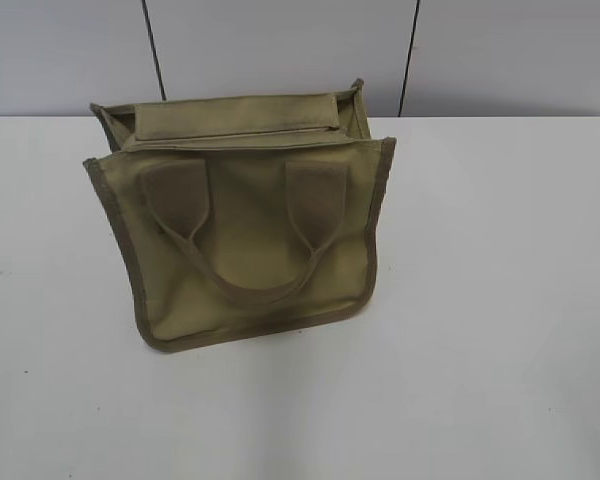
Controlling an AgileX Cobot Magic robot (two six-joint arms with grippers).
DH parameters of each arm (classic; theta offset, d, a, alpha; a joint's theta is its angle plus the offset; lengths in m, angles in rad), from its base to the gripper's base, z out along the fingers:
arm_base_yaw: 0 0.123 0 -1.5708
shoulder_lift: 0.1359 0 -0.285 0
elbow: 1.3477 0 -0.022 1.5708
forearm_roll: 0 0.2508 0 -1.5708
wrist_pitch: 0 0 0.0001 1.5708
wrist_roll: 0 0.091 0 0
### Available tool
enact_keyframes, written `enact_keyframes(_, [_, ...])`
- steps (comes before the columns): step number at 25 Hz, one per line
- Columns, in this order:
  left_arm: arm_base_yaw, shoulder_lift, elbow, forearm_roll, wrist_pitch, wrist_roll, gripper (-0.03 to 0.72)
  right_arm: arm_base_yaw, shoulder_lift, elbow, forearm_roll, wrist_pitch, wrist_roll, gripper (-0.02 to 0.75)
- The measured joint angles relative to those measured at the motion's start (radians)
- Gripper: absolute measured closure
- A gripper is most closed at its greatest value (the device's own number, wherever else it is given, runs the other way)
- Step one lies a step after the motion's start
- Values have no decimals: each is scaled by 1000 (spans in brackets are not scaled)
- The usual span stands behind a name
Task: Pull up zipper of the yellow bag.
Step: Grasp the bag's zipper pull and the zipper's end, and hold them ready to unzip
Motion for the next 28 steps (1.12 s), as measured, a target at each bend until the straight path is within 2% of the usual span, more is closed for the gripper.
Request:
enact_keyframes(8, [0, 0, 0, 0, -4, 0, 434, 0, 0, 0, 0, 0, 0, 156])
enact_keyframes(12, [0, 0, -11, -10, -102, 0, 306, 0, 0, 0, 0, 0, 0, 156])
enact_keyframes(14, [-1, 0, -9, -16, -203, 0, 241, 0, 0, 0, 0, 0, 0, 156])
enact_keyframes(16, [-1, 14, 7, -19, -309, 0, 216, 0, 0, 0, 0, 0, 1, 156])
enact_keyframes(22, [-1, 155, 165, -49, -745, 0, 204, 0, 0, 0, 0, 0, 1, 156])
enact_keyframes(28, [-1, 430, 330, -87, -1215, 0, 223, 0, 0, 0, 0, 0, 1, 156])
